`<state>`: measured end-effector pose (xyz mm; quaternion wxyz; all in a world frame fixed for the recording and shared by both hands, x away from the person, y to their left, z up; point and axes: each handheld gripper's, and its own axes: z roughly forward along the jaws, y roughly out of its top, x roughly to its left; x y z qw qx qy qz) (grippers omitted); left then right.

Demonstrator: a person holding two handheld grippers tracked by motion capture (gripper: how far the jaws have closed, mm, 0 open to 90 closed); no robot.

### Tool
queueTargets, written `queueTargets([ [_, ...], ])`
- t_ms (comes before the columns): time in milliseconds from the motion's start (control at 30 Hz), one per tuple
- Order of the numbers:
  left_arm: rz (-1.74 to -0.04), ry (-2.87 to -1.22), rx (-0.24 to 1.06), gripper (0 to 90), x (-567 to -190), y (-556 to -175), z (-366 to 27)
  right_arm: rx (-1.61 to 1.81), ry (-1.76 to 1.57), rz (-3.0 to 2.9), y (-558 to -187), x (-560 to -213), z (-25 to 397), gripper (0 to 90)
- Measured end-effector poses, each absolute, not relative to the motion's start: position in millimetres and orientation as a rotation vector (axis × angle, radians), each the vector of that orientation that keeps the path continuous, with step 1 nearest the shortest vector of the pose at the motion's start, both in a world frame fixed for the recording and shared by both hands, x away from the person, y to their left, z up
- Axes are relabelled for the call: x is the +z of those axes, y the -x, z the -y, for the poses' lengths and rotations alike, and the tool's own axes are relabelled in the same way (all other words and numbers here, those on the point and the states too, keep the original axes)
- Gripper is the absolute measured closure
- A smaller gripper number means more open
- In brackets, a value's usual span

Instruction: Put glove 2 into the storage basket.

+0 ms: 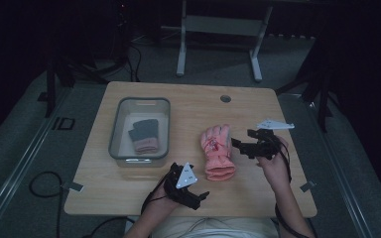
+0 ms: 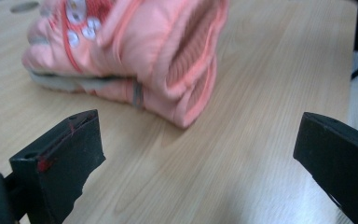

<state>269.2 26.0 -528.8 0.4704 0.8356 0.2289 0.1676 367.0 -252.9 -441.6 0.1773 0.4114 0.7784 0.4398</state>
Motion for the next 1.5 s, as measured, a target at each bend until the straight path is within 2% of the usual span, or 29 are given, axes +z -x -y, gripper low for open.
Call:
queueTargets([
  [133, -0.557, -2.027, 0.419, 2.7, -509, -268, -25, 1.251, -1.078, -2.196, -365, -438, 255, 14.3],
  [333, -0.57, -2.013, 0.4, 3.5, -475, -275, -21, 1.26, -1.029, -2.237, -362, -430, 257, 14.0],
  [567, -0.587, -1.917, 0.363, 3.3, -433, -306, -19, 1.357, -1.069, -2.28, -362, -419, 265, 10.6],
  [667, -0.619, -1.881, 0.43, 4.2, -421, -322, -18, 1.405, -1.077, -2.295, -363, -417, 266, 10.7],
  [700, -0.631, -1.869, 0.438, 4.2, -418, -327, -18, 1.382, -1.089, -2.28, -364, -417, 265, 14.6],
  [733, -0.641, -1.87, 0.446, 4.2, -416, -332, -17, 1.356, -1.092, -2.277, -366, -417, 263, 23.2],
  [833, -0.69, -1.882, 0.435, 4.4, -415, -347, -12, 1.296, -1.091, -2.303, -371, -418, 256, 61.4],
  [933, -0.735, -1.901, 0.427, 6.0, -421, -360, -8, 1.264, -1.11, -2.32, -380, -424, 244, 73.2],
  [1033, -0.78, -1.898, 0.44, 6.0, -428, -370, -6, 1.242, -1.127, -2.323, -391, -430, 232, 75.9],
  [1133, -0.834, -1.9, 0.431, 5.9, -435, -378, -5, 1.197, -1.134, -2.321, -397, -439, 222, 74.4],
  [1233, -0.881, -1.934, 0.4, 6.0, -444, -384, -2, 1.184, -1.162, -2.33, -402, -453, 216, 66.6],
  [1367, -0.939, -1.978, 0.347, 6.0, -461, -391, 2, 1.119, -1.21, -2.346, -405, -471, 215, 50.4],
  [1500, -1.007, -2.01, 0.338, 6.8, -475, -397, 5, 1.059, -1.245, -2.392, -410, -487, 217, 44.4],
])
